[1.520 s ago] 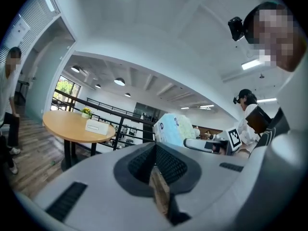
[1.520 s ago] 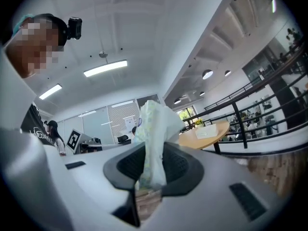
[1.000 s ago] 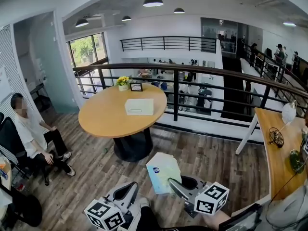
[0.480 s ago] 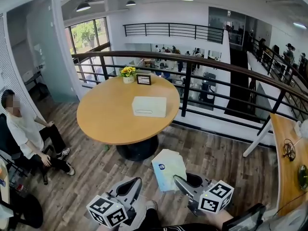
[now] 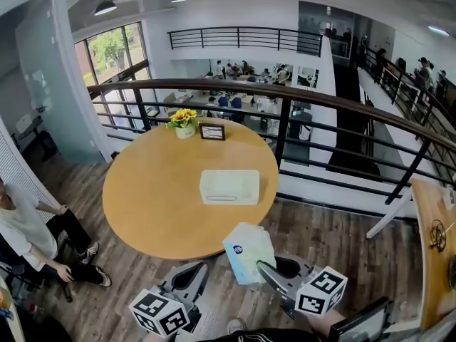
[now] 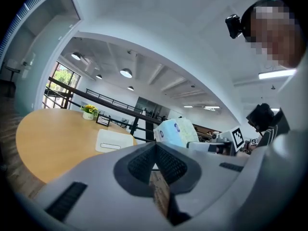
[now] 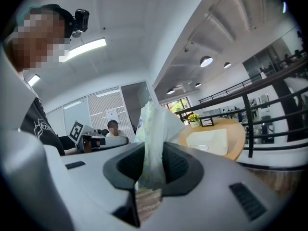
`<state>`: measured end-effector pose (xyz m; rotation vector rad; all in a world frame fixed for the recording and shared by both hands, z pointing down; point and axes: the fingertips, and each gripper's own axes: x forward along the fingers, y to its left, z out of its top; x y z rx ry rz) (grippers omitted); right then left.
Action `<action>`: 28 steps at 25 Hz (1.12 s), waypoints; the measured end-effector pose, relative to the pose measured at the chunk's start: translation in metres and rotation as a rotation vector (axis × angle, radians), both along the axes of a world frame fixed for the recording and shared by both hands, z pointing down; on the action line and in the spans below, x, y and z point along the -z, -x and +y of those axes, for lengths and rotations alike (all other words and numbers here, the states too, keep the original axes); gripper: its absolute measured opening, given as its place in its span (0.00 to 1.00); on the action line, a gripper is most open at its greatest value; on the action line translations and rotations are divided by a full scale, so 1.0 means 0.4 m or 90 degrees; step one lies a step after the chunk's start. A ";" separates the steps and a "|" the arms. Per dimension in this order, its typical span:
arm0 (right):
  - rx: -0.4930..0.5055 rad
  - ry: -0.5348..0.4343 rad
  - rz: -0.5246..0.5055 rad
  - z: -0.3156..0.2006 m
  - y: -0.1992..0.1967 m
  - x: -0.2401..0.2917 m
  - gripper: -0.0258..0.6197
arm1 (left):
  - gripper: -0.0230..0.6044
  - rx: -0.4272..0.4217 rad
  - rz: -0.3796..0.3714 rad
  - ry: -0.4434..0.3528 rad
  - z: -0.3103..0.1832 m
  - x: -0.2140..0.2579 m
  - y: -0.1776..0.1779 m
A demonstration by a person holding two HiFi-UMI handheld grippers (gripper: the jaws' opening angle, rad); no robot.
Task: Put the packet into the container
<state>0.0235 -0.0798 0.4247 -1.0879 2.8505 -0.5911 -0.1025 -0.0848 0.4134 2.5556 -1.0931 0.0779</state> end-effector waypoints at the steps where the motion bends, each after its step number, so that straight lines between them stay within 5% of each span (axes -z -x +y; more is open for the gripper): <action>1: -0.004 0.001 0.004 -0.022 0.007 0.001 0.18 | 0.04 -0.004 -0.002 0.000 -0.025 0.001 0.006; 17: 0.020 -0.004 0.026 -0.239 0.045 0.014 0.18 | 0.04 0.005 0.001 0.001 -0.206 0.014 0.032; 28: 0.083 -0.047 0.114 -0.456 0.062 0.019 0.18 | 0.04 0.053 0.008 0.017 -0.350 -0.009 0.045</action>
